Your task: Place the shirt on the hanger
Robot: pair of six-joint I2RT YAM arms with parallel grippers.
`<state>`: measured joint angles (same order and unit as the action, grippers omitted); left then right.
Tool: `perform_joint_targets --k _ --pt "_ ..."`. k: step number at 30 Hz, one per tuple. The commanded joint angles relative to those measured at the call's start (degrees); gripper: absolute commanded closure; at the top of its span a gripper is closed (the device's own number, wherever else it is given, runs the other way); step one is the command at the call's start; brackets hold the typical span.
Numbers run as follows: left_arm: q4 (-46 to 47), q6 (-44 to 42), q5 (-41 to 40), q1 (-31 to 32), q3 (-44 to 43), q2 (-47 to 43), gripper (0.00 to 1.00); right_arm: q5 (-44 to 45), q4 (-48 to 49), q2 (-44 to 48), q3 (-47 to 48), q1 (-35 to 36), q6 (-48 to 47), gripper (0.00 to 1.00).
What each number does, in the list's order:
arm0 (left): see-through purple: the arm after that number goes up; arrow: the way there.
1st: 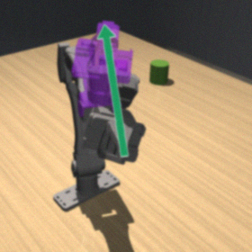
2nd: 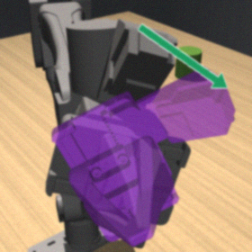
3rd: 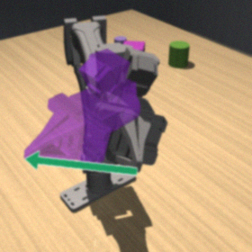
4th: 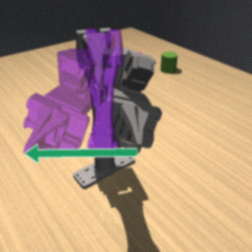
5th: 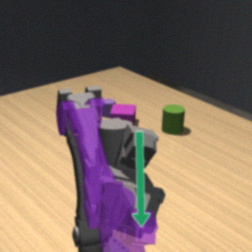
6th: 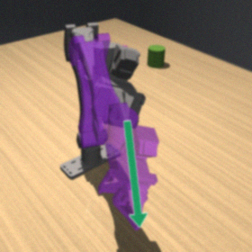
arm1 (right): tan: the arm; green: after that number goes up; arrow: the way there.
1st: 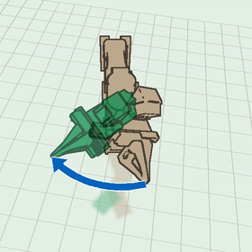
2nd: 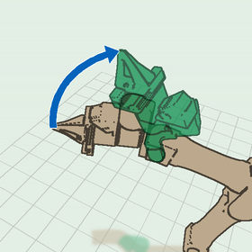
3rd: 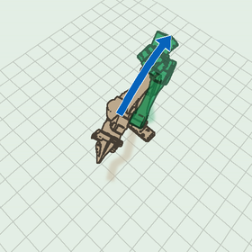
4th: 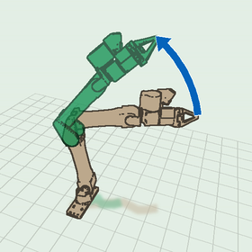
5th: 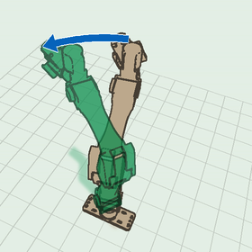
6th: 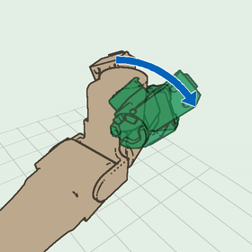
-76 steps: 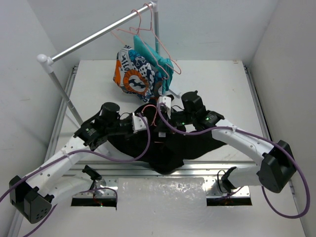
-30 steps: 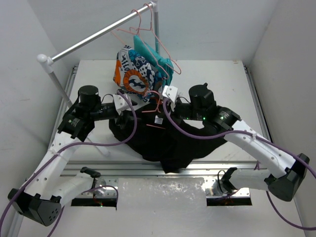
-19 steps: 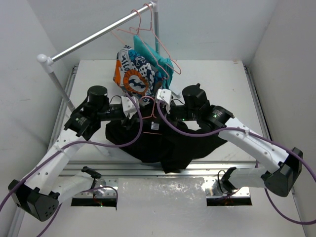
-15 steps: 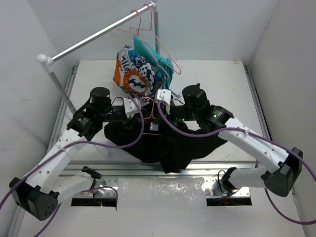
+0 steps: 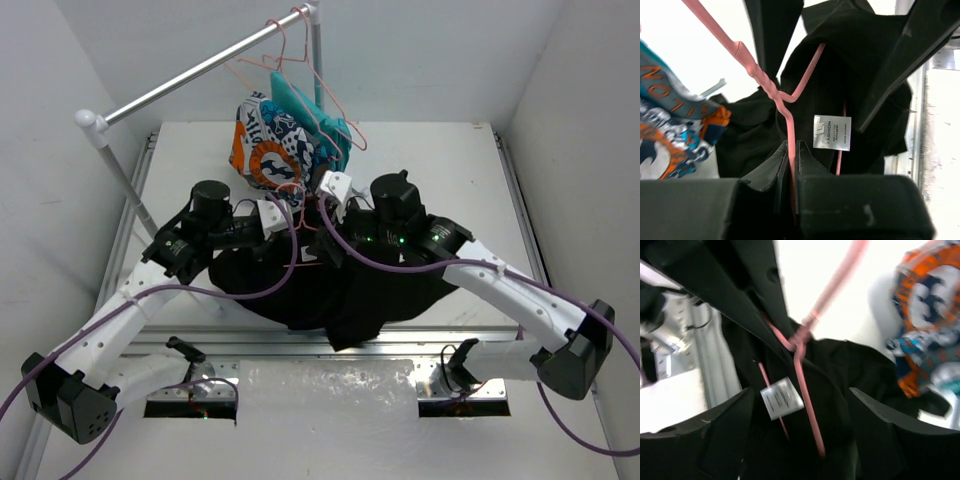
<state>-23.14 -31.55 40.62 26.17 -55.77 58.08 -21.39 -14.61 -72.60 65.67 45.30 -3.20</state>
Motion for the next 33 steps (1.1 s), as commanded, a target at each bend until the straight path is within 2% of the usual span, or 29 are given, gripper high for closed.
perform_joint_targets --k 1,6,10,16,22,23,25,26,30,33 --pt "4.06 0.79 -5.36 0.11 0.22 -1.66 1.0 11.87 5.55 5.87 -1.68 0.14 6.42 0.22" --pt "5.99 1.84 -10.03 0.11 0.84 -1.48 1.0 26.54 8.37 10.98 -5.02 0.23 14.17 0.25" --pt "7.84 3.77 -13.37 0.11 0.75 -1.22 1.0 32.26 8.37 10.64 -8.01 0.75 19.54 0.29" --pt "8.98 4.48 -13.9 0.19 0.92 -1.13 1.0 39.03 9.6 6.78 -7.93 4.97 22.89 0.28" --pt "8.9 4.57 -13.38 0.19 1.36 -1.4 1.0 40.72 9.34 0.8 -6.34 5.06 23.86 0.29" --pt "8.98 4.66 -13.55 0.19 1.45 -1.48 1.0 40.64 9.51 0.36 -6.34 5.15 24.03 0.32" --pt "9.07 5.18 -13.64 0.11 1.63 -1.92 1.0 40.37 9.78 -0.87 -6.34 5.06 24.12 0.49" --pt "9.25 5.44 -13.64 0.19 1.63 -2.01 1.0 40.98 9.86 -1.14 -6.43 5.15 24.12 0.67" --pt "8.81 6.76 -12.68 0.19 0.75 -2.19 1.0 43.79 11.44 -1.41 -8.71 5.15 23.33 1.0" --pt "8.72 7.99 -13.28 0.11 0.13 -2.19 1.0 43.63 14.08 -0.18 -11.25 5.15 21.93 1.0"
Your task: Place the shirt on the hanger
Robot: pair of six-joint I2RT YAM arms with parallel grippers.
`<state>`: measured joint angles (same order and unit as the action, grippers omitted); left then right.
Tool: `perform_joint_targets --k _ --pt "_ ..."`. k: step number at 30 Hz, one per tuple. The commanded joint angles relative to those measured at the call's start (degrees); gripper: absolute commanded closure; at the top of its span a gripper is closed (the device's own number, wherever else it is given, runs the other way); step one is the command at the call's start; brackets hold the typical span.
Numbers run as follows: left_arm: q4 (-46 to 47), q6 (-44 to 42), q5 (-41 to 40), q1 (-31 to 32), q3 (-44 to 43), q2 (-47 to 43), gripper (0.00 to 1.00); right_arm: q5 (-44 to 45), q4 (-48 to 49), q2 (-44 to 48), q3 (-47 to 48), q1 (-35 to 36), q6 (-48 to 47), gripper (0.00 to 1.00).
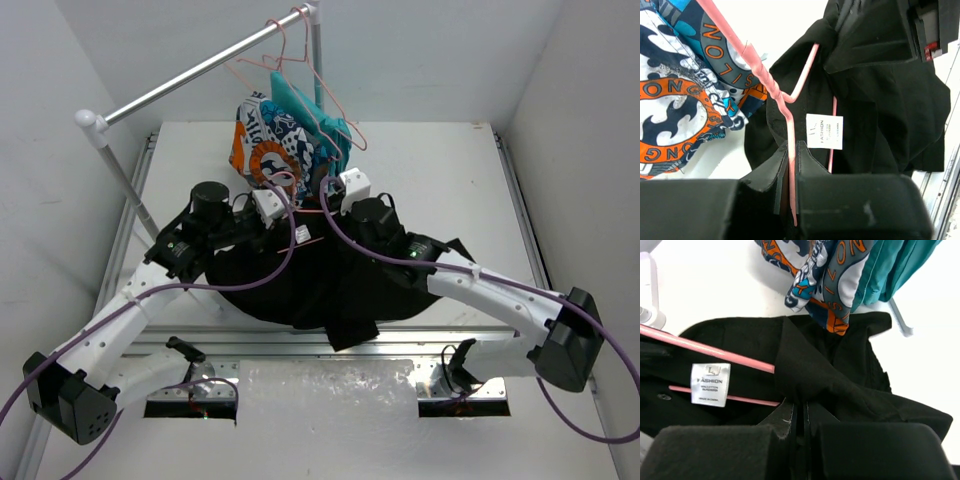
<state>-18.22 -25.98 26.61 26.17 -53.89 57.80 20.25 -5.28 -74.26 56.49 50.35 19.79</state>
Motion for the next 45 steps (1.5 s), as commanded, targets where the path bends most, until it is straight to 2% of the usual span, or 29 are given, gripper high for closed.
perform_joint_targets --k 1,5,9,16,17,19,20,23,25,30,32,35,36,38,45 --pt "3.89 2.68 0.2 0.11 -1.83 -1.82 1.0 0.85 4.93 1.92 -2.87 0.1 -1.59 1.0" --pt "4.77 4.09 -3.14 0.19 -2.19 -0.67 1.0 -9.07 11.15 4.12 -7.26 0.71 -3.79 1.0" --pt "5.47 4.44 -4.2 0.19 -2.19 0.38 1.0 -6.98 11.34 2.72 -8.76 6.86 -6.61 1.0" --pt "4.6 2.87 -3.58 0.11 -2.19 -0.14 1.0 -8.91 10.82 3.24 -12.28 8.8 -6.69 1.0" --pt "4.25 1.64 -3.41 0.11 -1.92 -0.32 1.0 -9.17 10.64 5.07 -13.06 8.72 -7.48 0.91" --pt "3.11 0.06 -3.06 0.11 -1.4 -1.28 1.0 -11.79 10.55 8.15 -14.21 8.8 -10.45 0.63" --pt "2.4 -2.3 -2.19 0.11 -1.13 -1.55 1.0 -13.12 10.38 10.08 -15.26 8.72 -11.43 0.41" --pt "0.73 -6.26 0.01 0.11 0.97 -2.25 1.0 -16.72 5.82 16.94 -13.96 8.8 -15.74 0.22" --pt "-0.32 -8.29 2.64 0.02 1.59 -2.25 1.0 -17.26 -1.2 19.58 -10.02 8.72 -18.9 0.14" --pt "-3.31 -11.37 8.28 0.11 1.24 -2.95 1.0 -12.0 -12.27 20.73 -2.89 8.63 -25.14 0.09" --pt "-3.93 -12.08 8.81 0.11 0.63 -3.04 1.0 -12.6 -15.45 19.77 0.89 6.97 -26.2 0.07" --pt "-5.77 -13.66 9.16 0.11 -0.25 -3.04 1.0 -22.51 -20.64 17.93 4.24 -0.4 -26.56 0.07" --pt "-6.56 -14.01 9.33 0.11 -0.43 -2.96 1.0 -28.45 -22.22 17.31 4.77 -2.69 -26.56 0.07" --pt "-7.27 -14.71 10.21 0.11 -0.95 -2.96 1.0 -33.41 -23.72 14.78 5.82 -7.62 -27.26 0.07" --pt "-8.68 -15.24 12.24 0.19 -1.48 -3.04 1.0 -45.37 -23.91 3.97 9.25 -9.22 -32.61 0.06"
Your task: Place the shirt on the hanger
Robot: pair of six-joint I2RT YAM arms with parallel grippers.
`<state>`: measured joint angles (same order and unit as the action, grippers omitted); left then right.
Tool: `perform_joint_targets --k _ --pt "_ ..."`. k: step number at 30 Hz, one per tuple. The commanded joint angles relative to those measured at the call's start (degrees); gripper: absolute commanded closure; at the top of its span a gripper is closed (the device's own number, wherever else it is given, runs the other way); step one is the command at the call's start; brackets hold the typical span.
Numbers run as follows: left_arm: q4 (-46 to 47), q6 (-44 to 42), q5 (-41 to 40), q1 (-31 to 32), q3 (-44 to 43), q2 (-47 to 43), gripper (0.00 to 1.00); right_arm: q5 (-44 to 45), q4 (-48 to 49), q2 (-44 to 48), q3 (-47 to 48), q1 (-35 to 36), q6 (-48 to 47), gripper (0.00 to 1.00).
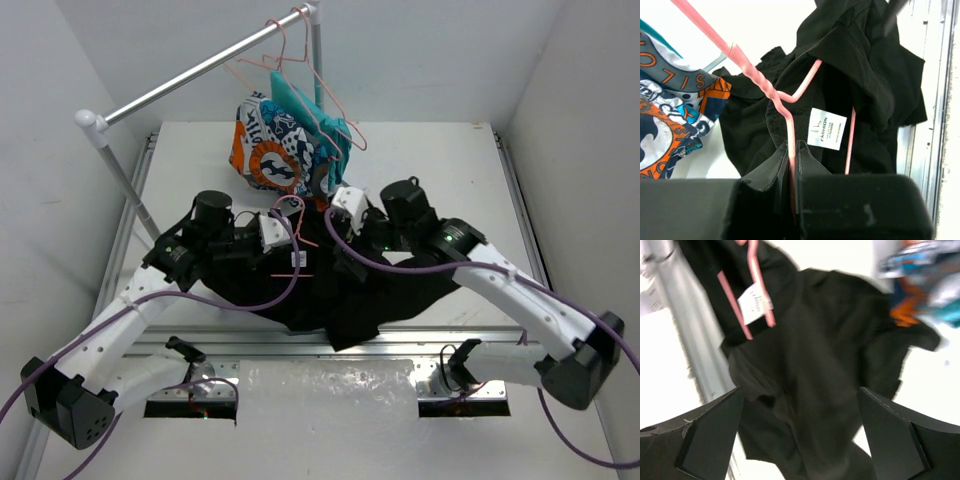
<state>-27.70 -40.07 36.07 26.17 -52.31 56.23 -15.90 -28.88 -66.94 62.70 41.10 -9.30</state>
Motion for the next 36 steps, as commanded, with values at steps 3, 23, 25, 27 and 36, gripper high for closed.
perform_joint_targets --k 3,23,25,27,36 --pt "0.98 -0.8 2.77 0.11 -3.14 -1.91 1.0 -13.27 2.5 -5.92 2.87 -0.06 -3.97 0.08" --pt "3.36 8.25 -2.58 0.19 -4.02 -2.7 0.3 -11.27 19.83 -1.36 -7.24 1.35 -0.02 1.0" --pt "3.62 10.45 -6.34 0.11 -4.28 -3.4 0.01 -8.2 19.48 -1.53 -6.36 1.79 0.16 1.0" --pt "3.36 12.73 -10.64 0.11 -5.42 -4.02 0.0 -6.34 18.34 -2.41 -4.96 2.14 0.42 1.0" --pt "-6.03 15.11 -20.94 0.02 -12.97 -9.28 0.0 1.83 17.54 -7.67 1.71 3.11 4.11 1.0"
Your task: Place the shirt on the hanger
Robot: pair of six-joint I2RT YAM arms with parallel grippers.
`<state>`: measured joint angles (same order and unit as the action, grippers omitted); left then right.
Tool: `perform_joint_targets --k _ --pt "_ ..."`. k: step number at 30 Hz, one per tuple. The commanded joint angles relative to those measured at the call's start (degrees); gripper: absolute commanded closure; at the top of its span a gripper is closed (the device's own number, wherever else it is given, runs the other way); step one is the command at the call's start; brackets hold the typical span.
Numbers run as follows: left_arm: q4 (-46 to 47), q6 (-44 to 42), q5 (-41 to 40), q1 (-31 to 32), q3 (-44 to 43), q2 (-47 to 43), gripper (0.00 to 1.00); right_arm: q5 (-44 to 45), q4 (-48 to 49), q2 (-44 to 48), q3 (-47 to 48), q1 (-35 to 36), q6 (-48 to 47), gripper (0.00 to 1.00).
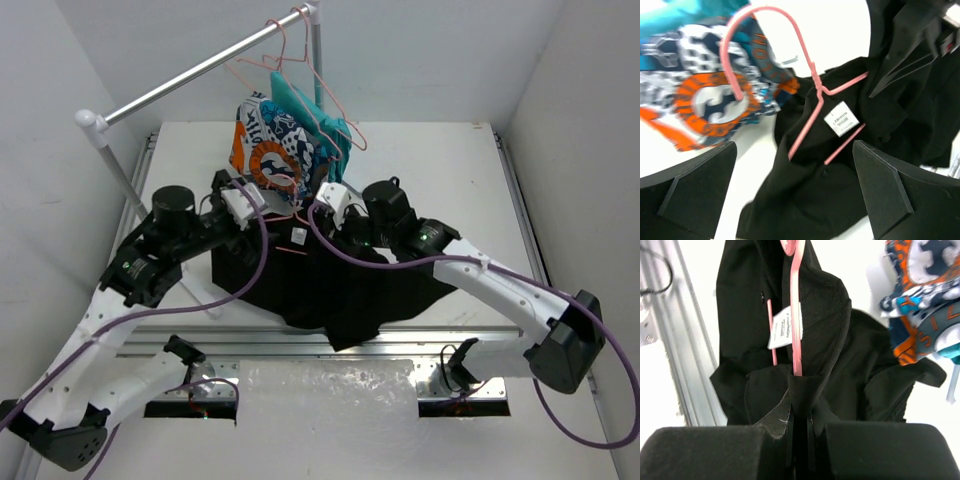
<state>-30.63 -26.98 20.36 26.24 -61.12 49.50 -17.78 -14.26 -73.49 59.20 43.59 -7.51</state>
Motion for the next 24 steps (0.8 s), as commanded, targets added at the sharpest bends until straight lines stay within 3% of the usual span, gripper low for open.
perform_joint_targets --k 1,6,10,16,17,19,21,24 --pt "-5.64 2.02 -6.29 0.04 -4.79 -3.17 0.0 4.33 3.01 -1.73 6.18 0.62 3.11 1.0" --pt "-11.46 -3.07 -12.61 0.04 -2.09 -10.62 0.0 8.55 3.54 -6.21 16.55 1.14 5.75 1.0" --pt "-16.38 -5.89 -12.54 0.13 2.84 -14.6 0.0 10.66 1.79 -14.54 28.66 2.02 6.01 1.0" --pt "-17.01 -6.42 -9.82 0.04 9.79 -17.68 0.0 12.68 -6.73 -30.37 57.12 3.96 4.26 1.0" --pt "-16.83 -6.33 -9.29 0.13 10.93 -17.77 0.0 13.2 -9.96 -35.61 65.78 4.04 4.26 1.0" --pt "-16.13 -6.24 -8.24 0.13 11.99 -18.2 0.01 14.88 -12.18 -39.69 72.43 4.13 4.17 1.0" --pt "-15.25 -5.98 -7.27 0.21 13.48 -18.55 0.0 16.11 -10.53 -41.38 74.31 4.13 4.17 1.0" --pt "-14.37 -5.8 -5.95 0.39 15.15 -18.82 0.0 17.6 -3.51 -38.93 68.08 4.04 5.04 1.0"
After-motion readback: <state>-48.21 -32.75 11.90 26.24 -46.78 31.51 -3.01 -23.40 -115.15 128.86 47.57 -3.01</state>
